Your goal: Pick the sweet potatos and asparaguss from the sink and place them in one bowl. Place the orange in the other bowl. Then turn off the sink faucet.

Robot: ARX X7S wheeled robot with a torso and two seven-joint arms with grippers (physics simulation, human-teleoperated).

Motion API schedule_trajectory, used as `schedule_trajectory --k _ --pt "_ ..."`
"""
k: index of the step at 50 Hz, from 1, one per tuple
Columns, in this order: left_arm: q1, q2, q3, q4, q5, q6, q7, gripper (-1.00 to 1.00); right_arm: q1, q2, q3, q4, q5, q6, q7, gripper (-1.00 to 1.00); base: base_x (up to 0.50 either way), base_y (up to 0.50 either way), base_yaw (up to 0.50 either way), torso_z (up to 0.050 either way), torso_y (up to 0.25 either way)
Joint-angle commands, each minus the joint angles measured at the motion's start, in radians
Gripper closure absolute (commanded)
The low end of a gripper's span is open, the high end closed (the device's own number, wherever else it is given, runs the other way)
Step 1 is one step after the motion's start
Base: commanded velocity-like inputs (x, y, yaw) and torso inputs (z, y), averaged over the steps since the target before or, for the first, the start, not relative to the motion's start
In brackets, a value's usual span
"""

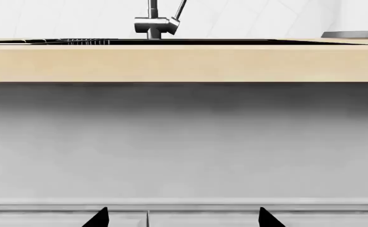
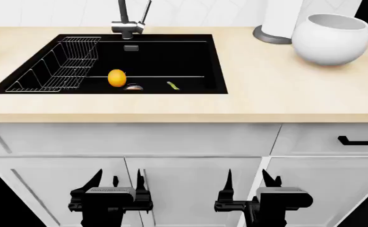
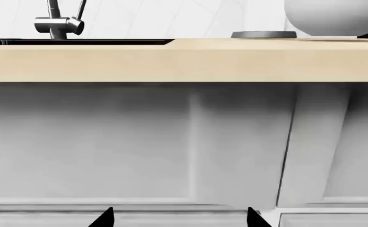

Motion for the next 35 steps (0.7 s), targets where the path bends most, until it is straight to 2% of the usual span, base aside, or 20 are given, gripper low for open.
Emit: schedule_trajectory --k 1,7,26,35 --pt "-0.002 -0.015 0.017 -0.006 -0.018 0.005 -0.019 -1.00 0.004 0.017 -0.019 0.006 0.019 -0.002 0.014 -1.00 0.00 0.00 0.00 0.000 0.000" --pt "0.003 -0.037 0.019 0.007 -0.074 -0.003 -0.034 -1.00 0.026 0.035 -0.052 0.035 0.040 -0.010 0.027 -1.00 0.00 0.00 0.00 0.003 0.000" --pt "0.002 -0.074 0.077 0.009 -0.079 0.017 -0.063 -1.00 0.006 0.072 -0.086 0.003 0.056 0.008 0.083 -1.00 0.00 0.00 0.00 0.050 0.000" --pt "0.001 -0.085 0.091 0.007 -0.085 0.021 -0.075 -1.00 0.005 0.082 -0.100 -0.010 0.062 0.015 0.100 -1.00 0.00 0.48 0.00 0.050 0.000"
